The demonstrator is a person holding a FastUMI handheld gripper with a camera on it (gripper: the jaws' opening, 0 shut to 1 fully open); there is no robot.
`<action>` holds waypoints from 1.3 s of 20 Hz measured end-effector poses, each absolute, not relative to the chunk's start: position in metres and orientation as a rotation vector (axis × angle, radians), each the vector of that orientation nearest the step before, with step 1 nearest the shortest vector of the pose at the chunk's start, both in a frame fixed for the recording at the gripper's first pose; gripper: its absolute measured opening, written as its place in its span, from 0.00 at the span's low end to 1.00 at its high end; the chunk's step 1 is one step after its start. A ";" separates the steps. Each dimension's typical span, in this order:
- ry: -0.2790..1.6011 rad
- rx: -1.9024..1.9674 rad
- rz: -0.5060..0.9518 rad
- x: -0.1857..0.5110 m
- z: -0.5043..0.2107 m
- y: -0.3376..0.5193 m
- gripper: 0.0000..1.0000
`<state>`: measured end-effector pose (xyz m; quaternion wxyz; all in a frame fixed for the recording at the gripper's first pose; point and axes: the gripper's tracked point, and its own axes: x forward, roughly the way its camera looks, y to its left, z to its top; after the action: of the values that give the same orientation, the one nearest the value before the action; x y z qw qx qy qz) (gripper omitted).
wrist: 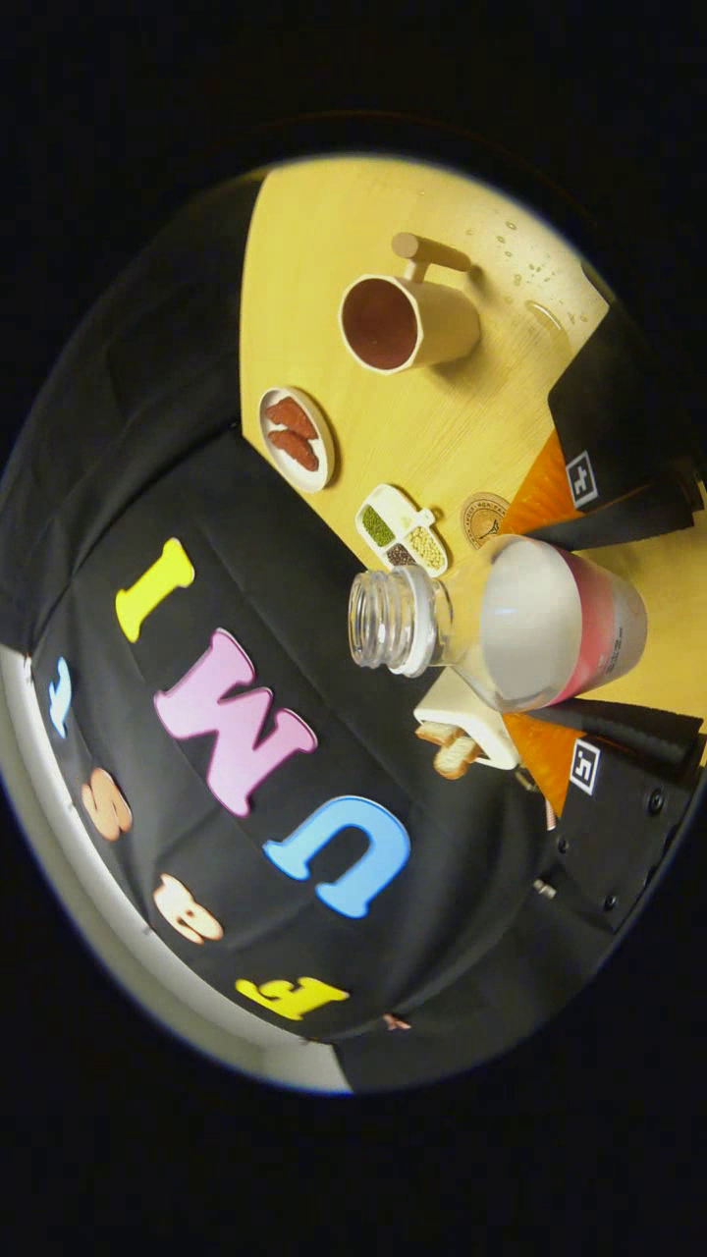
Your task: Take the bottle from table, then pour the juice into the cup, finally place the bottle on the coaster
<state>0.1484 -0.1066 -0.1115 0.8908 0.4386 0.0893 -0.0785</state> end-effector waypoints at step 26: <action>0.439 1.802 -0.434 0.164 -0.190 -0.196 0.70</action>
<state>0.1643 -0.1962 -0.1895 0.5798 0.7708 0.1876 -0.1858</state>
